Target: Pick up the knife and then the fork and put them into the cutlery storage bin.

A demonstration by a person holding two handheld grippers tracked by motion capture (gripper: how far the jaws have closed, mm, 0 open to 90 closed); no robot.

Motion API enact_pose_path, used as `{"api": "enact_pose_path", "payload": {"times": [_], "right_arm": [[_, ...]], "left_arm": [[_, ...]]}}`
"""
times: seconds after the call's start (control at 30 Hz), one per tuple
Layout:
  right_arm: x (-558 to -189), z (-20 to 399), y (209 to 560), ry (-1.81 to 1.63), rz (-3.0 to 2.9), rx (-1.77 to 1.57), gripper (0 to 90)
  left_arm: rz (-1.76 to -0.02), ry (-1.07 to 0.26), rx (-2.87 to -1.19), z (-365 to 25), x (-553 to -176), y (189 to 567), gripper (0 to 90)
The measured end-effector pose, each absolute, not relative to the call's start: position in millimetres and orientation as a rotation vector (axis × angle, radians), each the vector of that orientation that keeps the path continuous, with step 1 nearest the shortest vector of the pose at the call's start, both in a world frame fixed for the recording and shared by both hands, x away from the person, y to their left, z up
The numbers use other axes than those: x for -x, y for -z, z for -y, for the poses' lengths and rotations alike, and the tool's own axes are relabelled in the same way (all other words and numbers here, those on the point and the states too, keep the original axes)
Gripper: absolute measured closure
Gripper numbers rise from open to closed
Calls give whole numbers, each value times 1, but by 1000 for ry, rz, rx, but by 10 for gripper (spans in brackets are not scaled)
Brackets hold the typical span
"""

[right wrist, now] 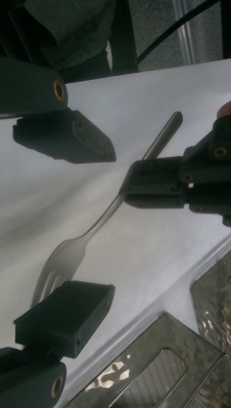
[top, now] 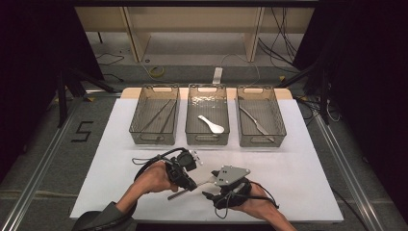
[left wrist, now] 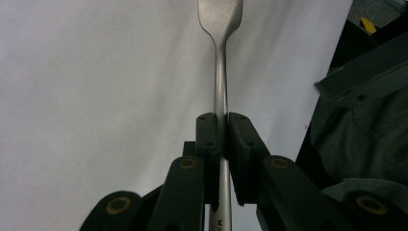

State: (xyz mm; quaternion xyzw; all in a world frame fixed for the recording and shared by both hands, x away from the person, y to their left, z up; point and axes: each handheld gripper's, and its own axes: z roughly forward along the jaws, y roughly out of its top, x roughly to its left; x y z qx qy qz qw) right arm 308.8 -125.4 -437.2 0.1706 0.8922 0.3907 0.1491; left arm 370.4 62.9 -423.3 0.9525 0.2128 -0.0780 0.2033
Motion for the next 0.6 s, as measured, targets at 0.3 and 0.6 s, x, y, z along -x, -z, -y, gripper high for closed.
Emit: {"api": "enact_pose_path", "payload": {"times": [0.3,0.6], "right_arm": [[-305,117,441,-1043,-2569,-385,345],[-300,109,450,-922,-2564,-257,446]], "left_arm": [[-539,236,-2697,-53,-366,418,827],[-517,262,-2709,-49,-363,416,827]]}}
